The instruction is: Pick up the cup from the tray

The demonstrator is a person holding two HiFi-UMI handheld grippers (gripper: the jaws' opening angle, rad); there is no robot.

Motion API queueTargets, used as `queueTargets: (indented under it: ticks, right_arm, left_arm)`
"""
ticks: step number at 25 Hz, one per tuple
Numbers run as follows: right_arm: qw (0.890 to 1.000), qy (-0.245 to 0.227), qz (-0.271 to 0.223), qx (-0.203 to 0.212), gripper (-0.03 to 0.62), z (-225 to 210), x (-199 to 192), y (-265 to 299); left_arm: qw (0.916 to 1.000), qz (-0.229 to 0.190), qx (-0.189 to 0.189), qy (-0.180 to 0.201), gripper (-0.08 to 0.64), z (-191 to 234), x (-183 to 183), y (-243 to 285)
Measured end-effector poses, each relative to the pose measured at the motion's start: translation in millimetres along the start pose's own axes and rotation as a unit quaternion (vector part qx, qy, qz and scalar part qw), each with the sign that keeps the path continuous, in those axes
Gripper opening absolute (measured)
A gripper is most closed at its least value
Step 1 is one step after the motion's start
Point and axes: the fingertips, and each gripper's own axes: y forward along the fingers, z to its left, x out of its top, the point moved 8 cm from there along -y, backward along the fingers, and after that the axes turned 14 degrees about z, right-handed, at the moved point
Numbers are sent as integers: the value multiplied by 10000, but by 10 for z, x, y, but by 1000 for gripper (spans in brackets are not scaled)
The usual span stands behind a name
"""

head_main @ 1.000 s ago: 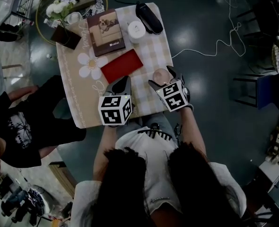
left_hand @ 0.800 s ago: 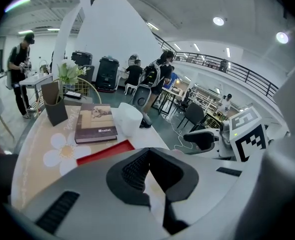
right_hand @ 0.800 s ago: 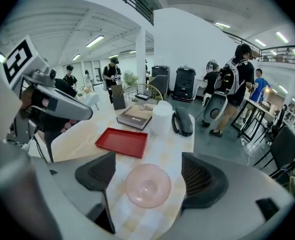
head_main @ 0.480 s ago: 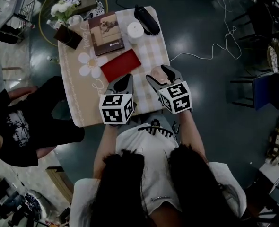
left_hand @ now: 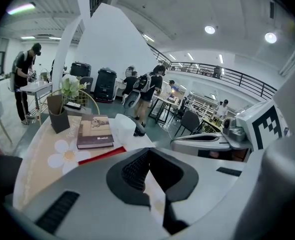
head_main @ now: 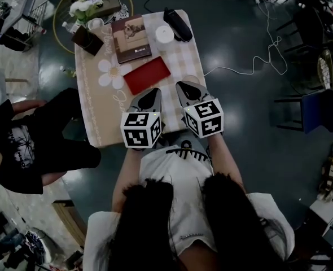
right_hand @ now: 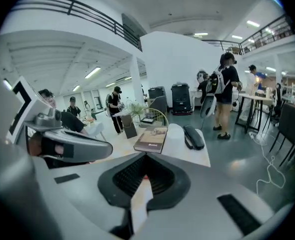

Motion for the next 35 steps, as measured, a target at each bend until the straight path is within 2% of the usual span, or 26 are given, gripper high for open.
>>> queueTargets:
  ticks: [2,5,9,19,35]
  right_arm:
    - [9999,107,-5,83,9,68,-27,-12]
    - [10000,-20,-18,-57,8,177,-45,-29]
    - [9999,146,59,36,6,259,-91,-15]
    - [9996,-144,96,-218,6,356,-152,-127]
    - [9984,-379,343,-239,6,451,-301,-97]
  left_arm:
    - [10000,-67,-6,-20,8,-19,-3,-58]
    - [9998,-192,-22,60,8,-51,19,-124]
    - [9996,-253,13,124,8,-69,-20,-192]
    - [9993,-366,-61,69,8,-93,-128,-270]
    - [9992,-391,-42,76,8,-63,-234,-346]
